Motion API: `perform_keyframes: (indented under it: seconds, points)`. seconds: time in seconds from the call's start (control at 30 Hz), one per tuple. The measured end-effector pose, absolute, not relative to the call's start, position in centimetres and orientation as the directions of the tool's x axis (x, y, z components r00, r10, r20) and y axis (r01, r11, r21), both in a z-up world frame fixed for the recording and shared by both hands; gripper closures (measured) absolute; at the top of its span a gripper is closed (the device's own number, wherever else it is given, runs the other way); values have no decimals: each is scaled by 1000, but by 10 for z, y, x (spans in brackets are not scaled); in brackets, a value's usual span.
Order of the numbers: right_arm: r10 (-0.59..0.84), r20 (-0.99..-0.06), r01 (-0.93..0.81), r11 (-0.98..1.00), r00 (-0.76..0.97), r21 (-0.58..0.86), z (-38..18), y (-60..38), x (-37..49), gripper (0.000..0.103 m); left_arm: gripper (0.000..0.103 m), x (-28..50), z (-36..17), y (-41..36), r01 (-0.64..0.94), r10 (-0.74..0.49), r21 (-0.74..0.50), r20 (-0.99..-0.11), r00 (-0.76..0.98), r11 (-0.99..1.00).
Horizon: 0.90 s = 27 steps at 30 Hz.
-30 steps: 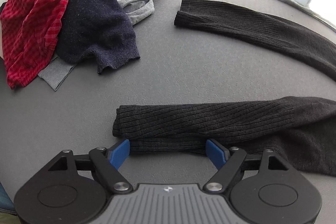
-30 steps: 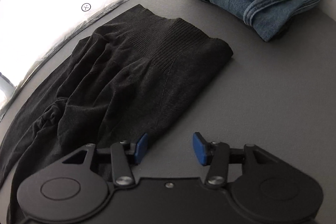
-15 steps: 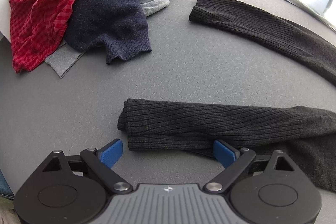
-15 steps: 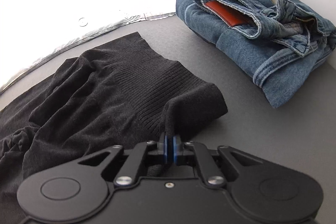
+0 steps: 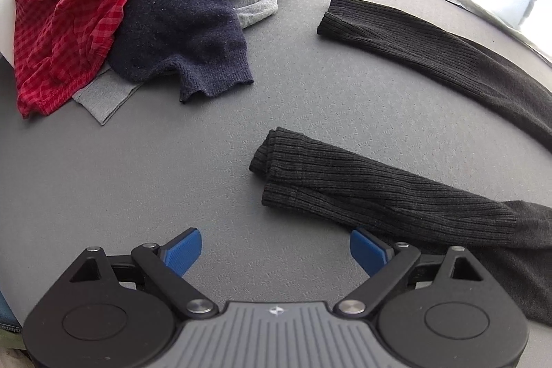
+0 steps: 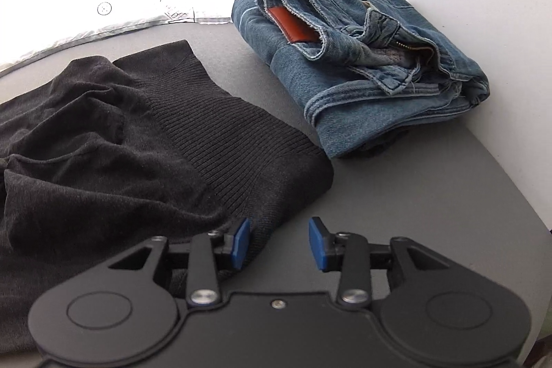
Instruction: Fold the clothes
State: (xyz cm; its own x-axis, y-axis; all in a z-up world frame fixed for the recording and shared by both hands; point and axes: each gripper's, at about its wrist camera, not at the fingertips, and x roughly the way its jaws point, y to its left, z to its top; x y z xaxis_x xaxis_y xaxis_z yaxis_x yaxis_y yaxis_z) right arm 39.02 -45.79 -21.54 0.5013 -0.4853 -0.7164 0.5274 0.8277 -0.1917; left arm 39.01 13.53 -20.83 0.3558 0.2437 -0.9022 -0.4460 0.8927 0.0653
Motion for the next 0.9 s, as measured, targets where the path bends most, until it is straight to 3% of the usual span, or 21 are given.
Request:
perform_keyframes:
  seconds: [0.07, 0.17, 0.37, 0.57, 0.73, 0.9]
  points:
    - [-466, -697, 510, 844, 545, -165, -207, -441, 387, 72, 10, 386, -207, 138, -435, 243, 68, -900, 362, 898]
    - [-388, -675, 437, 893, 628, -107, -197, -409, 384, 99, 10, 380, -207, 143, -400, 238, 79, -899, 367, 913]
    - [-81, -668, 130, 991, 739, 24, -202, -311, 386, 101, 10, 379, -209, 162, -348, 214, 80, -906, 365, 934]
    - [255, -725, -160, 967, 640, 199, -222, -194, 406, 101, 10, 389, -216, 191, -329, 160, 32, -915, 371, 944]
    - [288, -774, -317, 941, 564, 118, -223, -129, 429, 101, 10, 408, -220, 198, -279, 122, 10, -915, 385, 960]
    - [244, -797, -321, 945, 553, 66, -219, -106, 471, 101, 10, 417, -221, 196, -237, 59, -45, -908, 416, 971]
